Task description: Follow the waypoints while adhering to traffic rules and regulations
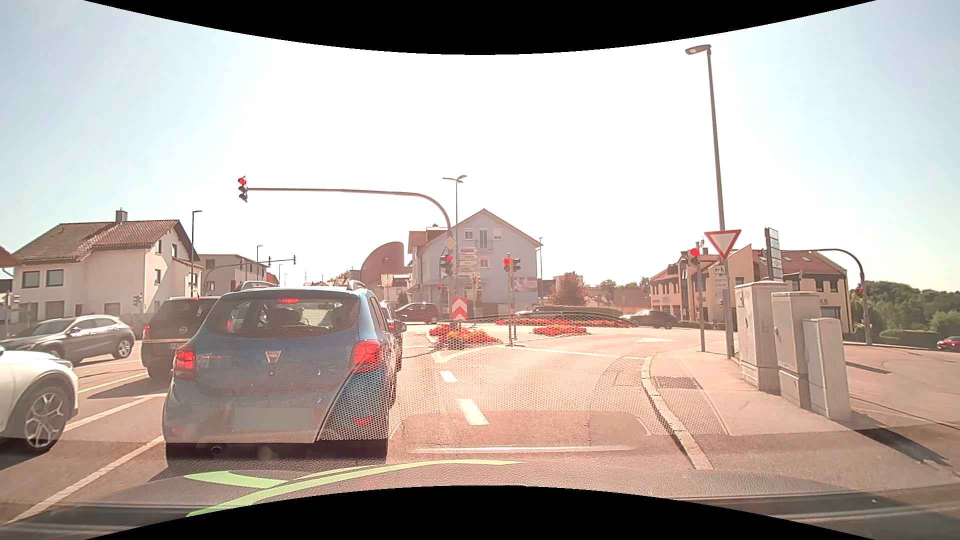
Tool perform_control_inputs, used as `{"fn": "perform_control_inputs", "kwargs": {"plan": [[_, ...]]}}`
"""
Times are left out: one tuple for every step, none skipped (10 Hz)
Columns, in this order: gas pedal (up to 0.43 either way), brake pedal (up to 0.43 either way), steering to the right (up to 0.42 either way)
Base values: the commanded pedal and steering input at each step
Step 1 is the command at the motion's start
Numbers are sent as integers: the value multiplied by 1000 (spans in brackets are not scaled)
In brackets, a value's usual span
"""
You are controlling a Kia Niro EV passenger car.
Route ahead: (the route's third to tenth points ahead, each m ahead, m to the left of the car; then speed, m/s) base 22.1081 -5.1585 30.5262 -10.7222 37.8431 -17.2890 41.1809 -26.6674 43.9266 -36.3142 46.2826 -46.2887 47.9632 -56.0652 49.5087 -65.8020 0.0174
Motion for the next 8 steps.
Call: {"fn": "perform_control_inputs", "kwargs": {"plan": [[0,409,73],[0,409,73],[0,409,73],[0,396,73],[0,384,73],[0,384,73],[0,378,73],[0,378,73]]}}
